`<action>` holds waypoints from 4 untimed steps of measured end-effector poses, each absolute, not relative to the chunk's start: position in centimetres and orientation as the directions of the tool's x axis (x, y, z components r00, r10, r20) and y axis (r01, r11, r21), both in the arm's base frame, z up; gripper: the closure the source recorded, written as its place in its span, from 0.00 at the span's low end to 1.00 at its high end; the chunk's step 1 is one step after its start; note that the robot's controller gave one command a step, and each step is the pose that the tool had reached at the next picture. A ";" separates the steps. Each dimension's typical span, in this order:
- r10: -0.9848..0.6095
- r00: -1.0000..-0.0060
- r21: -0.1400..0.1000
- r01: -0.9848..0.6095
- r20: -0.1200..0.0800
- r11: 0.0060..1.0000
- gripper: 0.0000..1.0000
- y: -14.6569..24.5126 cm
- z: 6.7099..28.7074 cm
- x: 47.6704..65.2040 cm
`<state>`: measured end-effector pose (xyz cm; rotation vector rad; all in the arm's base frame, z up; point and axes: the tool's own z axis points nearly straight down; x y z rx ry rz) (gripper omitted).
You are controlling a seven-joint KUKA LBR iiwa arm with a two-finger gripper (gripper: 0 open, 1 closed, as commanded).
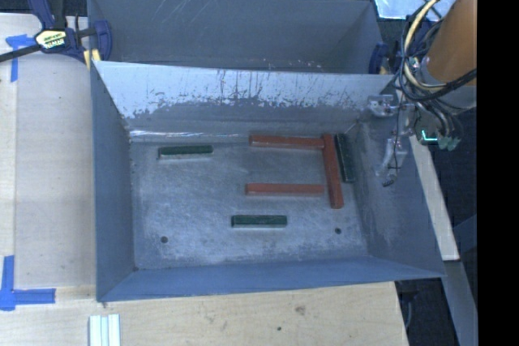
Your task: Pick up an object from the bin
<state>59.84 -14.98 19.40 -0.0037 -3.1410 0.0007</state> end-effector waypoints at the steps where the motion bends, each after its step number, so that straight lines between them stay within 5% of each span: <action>1: 0.000 -1.000 -0.001 0.000 -0.002 1.000 0.00 -14.9 19.6 59.9; 3: 0.043 -0.999 0.001 0.043 -0.003 0.999 0.00 -9.7 8.7 58.5; 4: 0.064 -0.998 0.000 0.064 -0.004 0.998 0.00 -11.1 7.0 62.1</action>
Offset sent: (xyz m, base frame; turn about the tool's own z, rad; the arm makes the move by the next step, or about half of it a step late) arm -0.0089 0.0423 -0.0895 -0.0491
